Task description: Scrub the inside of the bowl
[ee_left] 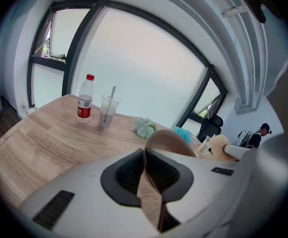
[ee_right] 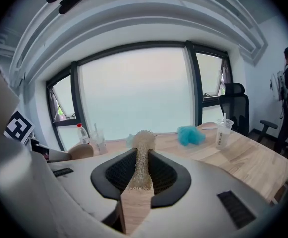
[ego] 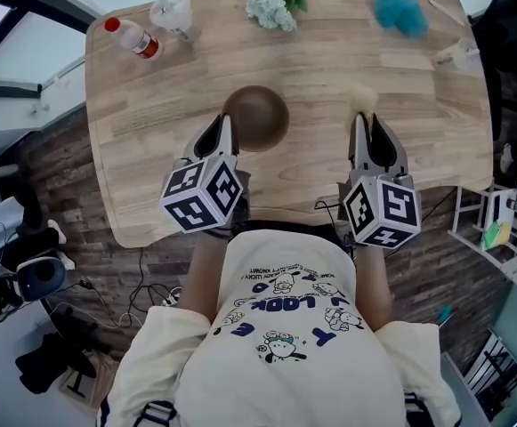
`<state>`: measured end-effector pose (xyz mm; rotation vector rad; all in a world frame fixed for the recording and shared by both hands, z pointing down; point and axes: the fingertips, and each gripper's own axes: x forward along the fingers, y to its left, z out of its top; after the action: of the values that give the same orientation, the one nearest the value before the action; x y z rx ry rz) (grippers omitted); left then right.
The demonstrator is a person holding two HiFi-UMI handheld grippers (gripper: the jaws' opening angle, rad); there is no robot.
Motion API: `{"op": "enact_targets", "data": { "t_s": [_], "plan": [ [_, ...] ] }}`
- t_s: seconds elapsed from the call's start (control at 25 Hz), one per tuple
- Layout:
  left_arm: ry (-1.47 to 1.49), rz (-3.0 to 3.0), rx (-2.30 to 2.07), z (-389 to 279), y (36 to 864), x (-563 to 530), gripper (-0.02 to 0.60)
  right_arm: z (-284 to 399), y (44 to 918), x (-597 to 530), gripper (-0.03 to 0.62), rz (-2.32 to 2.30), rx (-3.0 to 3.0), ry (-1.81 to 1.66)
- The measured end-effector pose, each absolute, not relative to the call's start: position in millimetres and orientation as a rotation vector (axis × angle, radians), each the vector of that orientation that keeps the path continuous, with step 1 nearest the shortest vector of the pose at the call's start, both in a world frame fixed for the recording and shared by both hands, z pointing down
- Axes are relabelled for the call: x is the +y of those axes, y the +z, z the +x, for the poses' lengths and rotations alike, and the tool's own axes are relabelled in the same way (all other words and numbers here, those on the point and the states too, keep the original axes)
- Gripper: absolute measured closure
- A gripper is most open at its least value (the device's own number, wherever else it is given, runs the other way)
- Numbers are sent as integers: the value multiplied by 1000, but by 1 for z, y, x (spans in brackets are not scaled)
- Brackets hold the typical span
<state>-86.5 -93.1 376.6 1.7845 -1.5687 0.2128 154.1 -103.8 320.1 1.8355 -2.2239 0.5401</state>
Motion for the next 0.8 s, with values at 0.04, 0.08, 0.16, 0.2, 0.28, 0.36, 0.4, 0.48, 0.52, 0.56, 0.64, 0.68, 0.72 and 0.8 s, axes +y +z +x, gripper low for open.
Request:
{"op": "enact_targets", "data": {
  "t_s": [0.04,0.08,0.16,0.2,0.28,0.36,0.4,0.48,0.52,0.56,0.64,0.68,0.72,0.8],
  "plan": [
    [216,1791,-1573,-86,375,-93,535,155,320,-103,525,1843,-2219,536],
    [218,1797,-1577,-86,374,-94,535,156,320,-103,525,1850,-2215,530],
    [224,1811,-1583,-84,372,-94,535,157,321,-101,525,1865,-2206,524],
    [227,1818,-1583,-82,370,-94,535,157,322,-100,525,1871,-2201,526],
    [236,1832,-1581,-79,369,-93,535,156,326,-97,525,1879,-2193,541],
    [244,1843,-1577,-75,368,-93,535,155,331,-95,525,1880,-2183,562],
    [247,1847,-1574,-73,368,-92,535,154,332,-94,525,1879,-2179,570],
    [251,1852,-1569,-71,368,-92,535,153,335,-93,525,1876,-2173,580],
    [252,1853,-1567,-70,368,-92,535,153,336,-93,525,1875,-2169,583],
    [254,1855,-1564,-68,368,-92,535,153,337,-93,524,1874,-2164,589],
    [259,1856,-1559,-66,370,-91,535,154,341,-93,525,1873,-2152,609],
    [262,1856,-1557,-65,371,-91,535,154,343,-93,525,1871,-2146,622],
    [264,1856,-1554,-64,371,-91,535,155,346,-93,525,1870,-2140,636],
    [270,1856,-1551,-62,372,-90,535,156,350,-93,525,1866,-2131,659]
  ]
}}
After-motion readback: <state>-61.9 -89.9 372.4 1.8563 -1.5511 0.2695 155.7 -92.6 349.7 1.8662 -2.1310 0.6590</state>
